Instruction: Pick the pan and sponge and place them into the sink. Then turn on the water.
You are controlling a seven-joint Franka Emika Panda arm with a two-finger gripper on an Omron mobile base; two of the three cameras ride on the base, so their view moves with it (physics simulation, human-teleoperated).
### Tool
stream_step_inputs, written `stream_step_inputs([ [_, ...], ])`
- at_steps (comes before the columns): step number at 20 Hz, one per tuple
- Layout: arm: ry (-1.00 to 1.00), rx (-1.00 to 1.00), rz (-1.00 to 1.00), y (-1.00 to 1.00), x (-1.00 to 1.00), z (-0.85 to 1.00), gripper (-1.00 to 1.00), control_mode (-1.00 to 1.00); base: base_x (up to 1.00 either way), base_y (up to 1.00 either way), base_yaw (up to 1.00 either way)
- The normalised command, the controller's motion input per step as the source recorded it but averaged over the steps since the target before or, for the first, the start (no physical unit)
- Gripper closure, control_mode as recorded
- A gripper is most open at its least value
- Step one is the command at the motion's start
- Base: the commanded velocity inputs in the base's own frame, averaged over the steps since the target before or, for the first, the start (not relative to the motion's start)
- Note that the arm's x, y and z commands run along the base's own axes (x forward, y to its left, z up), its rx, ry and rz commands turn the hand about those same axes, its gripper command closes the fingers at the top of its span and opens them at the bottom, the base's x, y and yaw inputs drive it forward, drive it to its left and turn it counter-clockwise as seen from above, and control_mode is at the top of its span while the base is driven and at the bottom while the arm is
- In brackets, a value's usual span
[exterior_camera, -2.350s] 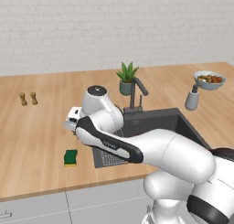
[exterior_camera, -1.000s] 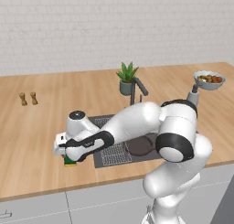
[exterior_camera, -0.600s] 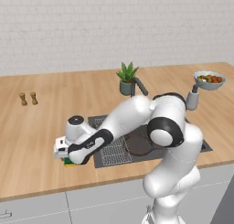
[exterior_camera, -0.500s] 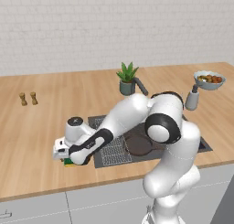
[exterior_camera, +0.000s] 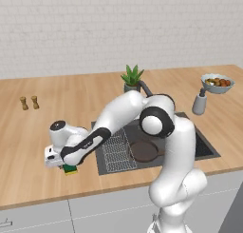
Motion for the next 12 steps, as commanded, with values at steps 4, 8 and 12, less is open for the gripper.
stream_step_inputs([
  [4, 0.00, 0.01, 0.02, 0.00, 0.00, -0.68, 1.00, -1.00, 0.00, 0.00, 0.00],
  [8, -0.02, 0.06, 0.00, -0.09, -0.13, -0.59, 1.00, -1.00, 0.00, 0.00, 0.00],
  [12, -0.16, 0.10, -0.15, -0.19, -0.19, -0.22, 1.00, -1.00, 0.00, 0.00, 0.00],
])
